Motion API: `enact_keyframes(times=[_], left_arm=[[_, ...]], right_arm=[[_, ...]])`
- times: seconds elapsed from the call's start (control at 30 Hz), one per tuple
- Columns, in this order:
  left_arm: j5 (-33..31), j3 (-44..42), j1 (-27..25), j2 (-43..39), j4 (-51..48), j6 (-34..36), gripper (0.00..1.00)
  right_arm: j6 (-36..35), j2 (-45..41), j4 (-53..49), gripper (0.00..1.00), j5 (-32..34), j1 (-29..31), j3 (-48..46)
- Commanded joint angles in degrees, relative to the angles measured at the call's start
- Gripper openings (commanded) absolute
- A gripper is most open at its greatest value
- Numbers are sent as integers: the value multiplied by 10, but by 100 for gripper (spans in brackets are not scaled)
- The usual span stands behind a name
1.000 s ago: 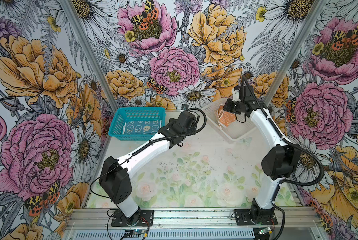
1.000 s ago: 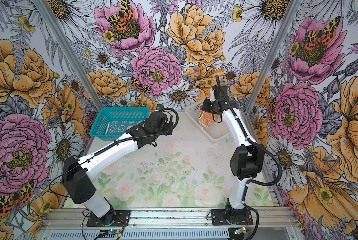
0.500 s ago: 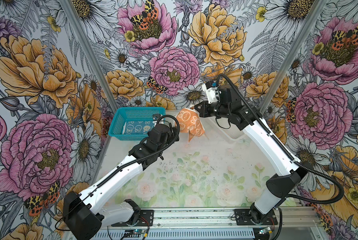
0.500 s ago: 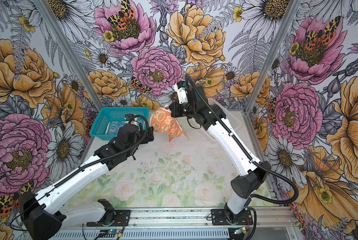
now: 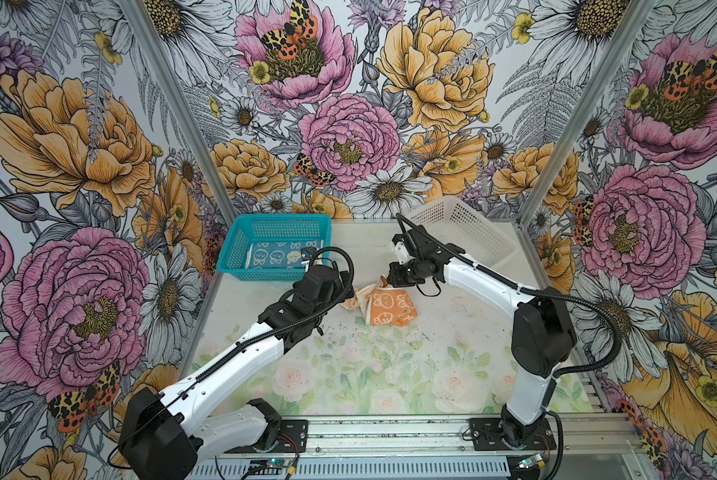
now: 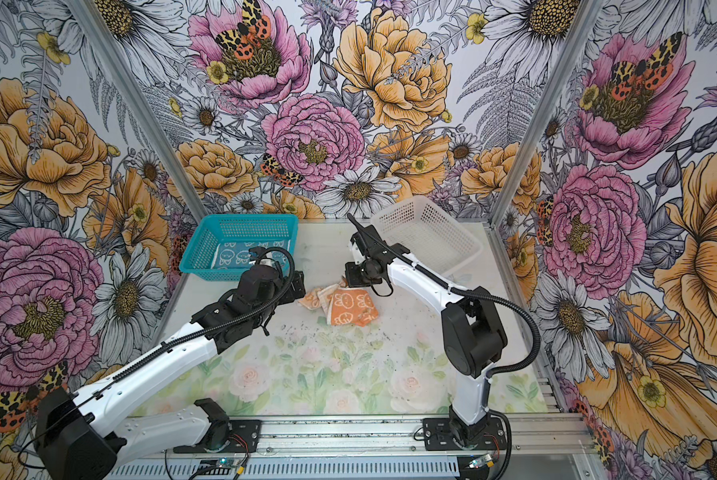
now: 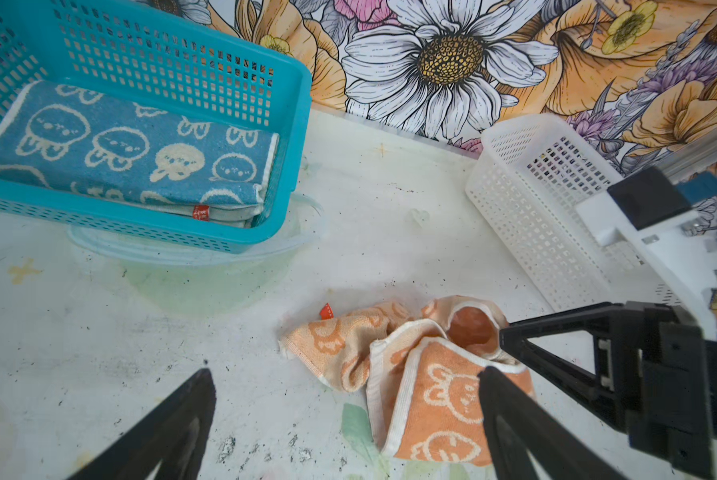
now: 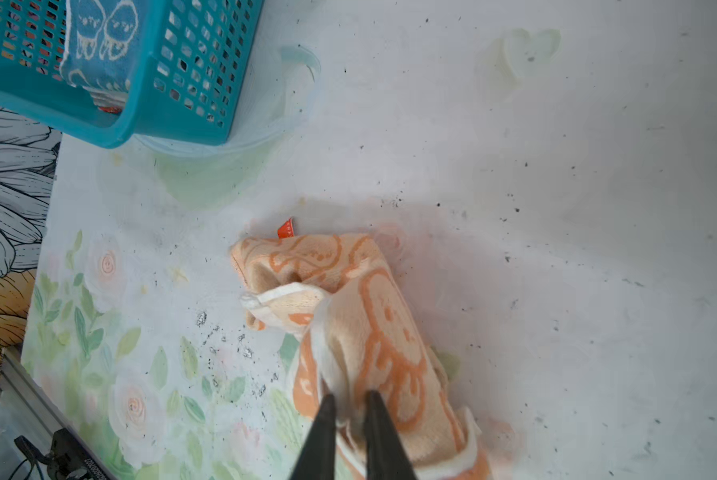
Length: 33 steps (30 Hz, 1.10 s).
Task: Fold and stack the towels
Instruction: 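Lower the orange towel onto the table and open the right gripper, then grasp the orange towel's edge with the right gripper and lift it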
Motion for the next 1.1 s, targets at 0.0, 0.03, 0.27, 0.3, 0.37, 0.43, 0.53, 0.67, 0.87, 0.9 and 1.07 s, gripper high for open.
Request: enact_keyframes(times=[0.0, 0.03, 0.27, 0.3, 0.37, 0.43, 0.53, 0.67, 0.87, 0.9, 1.07], left_arm=[[23, 2, 4, 9, 22, -12, 99], [22, 1, 5, 10, 22, -12, 99], [20, -10, 10, 3, 31, -12, 99], [21, -11, 11, 3, 31, -12, 99], [23, -13, 14, 6, 32, -13, 99], [28, -15, 17, 7, 35, -14, 99], [39, -21, 20, 6, 37, -17, 99], [59, -38, 26, 2, 43, -27, 99], [66, -64, 27, -2, 52, -36, 99], [69, -67, 27, -2, 54, -38, 99], [79, -72, 28, 3, 55, -37, 99]], right_arm=[[1, -17, 34, 45, 3, -7, -10], [-1, -29, 34, 54, 5, -11, -16], [-10, -85, 34, 82, 4, -31, -81], [-10, -86, 35, 83, 3, -29, -92], [-12, -83, 40, 85, 3, -22, -114], [-8, -78, 55, 87, -1, -13, -139], [8, -74, 95, 87, -13, -5, -175], [18, -50, 115, 81, -18, 4, -184], [19, -15, 121, 59, -8, 8, -180], [19, -13, 120, 48, -5, 7, -178], [22, -61, 114, 0, -13, 7, -159]])
